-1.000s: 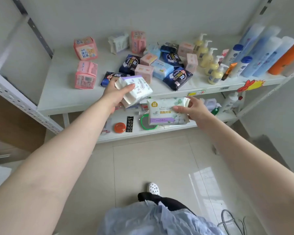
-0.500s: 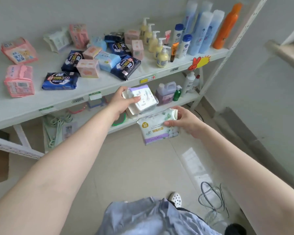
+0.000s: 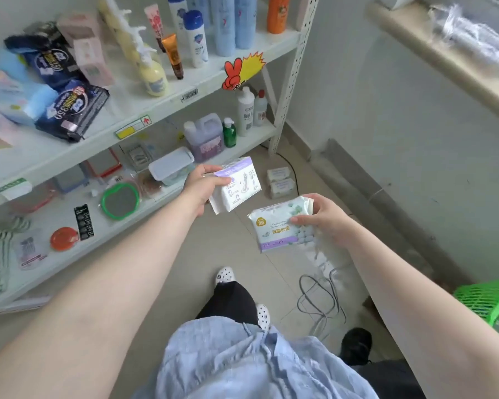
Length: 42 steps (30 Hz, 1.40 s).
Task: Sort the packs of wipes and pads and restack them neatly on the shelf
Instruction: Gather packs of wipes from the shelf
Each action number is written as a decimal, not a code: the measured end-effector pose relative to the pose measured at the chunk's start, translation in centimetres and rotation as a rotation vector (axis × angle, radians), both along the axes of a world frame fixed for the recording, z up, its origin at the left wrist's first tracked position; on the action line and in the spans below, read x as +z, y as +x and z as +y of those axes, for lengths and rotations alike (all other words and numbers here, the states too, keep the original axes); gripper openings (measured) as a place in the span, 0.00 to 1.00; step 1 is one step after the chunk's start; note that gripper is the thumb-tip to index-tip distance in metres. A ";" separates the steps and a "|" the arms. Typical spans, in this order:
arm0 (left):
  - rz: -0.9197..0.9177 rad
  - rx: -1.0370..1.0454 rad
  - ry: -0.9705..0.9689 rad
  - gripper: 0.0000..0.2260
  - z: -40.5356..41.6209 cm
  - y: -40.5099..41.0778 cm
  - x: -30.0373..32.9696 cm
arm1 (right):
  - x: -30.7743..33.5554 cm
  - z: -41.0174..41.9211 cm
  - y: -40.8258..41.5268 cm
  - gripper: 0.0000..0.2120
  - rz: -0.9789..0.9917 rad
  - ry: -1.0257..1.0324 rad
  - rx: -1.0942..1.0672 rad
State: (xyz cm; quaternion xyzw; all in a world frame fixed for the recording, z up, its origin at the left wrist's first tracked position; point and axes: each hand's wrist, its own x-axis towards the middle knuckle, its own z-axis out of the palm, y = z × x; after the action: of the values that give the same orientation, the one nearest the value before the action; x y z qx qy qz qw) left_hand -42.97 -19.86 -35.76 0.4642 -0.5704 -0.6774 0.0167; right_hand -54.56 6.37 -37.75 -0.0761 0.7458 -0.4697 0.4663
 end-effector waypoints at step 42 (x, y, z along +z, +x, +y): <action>-0.023 -0.582 -0.427 0.19 8.2 -34.5 -67.0 | -65.0 6.5 -30.9 0.33 -0.049 0.139 -0.071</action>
State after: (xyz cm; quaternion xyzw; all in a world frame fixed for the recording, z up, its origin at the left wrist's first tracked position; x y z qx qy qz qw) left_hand -77.46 -11.62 -102.76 0.2761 -0.8074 -0.5142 -0.0865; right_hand -85.49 12.90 -102.76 -0.0055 0.7671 -0.4348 0.4718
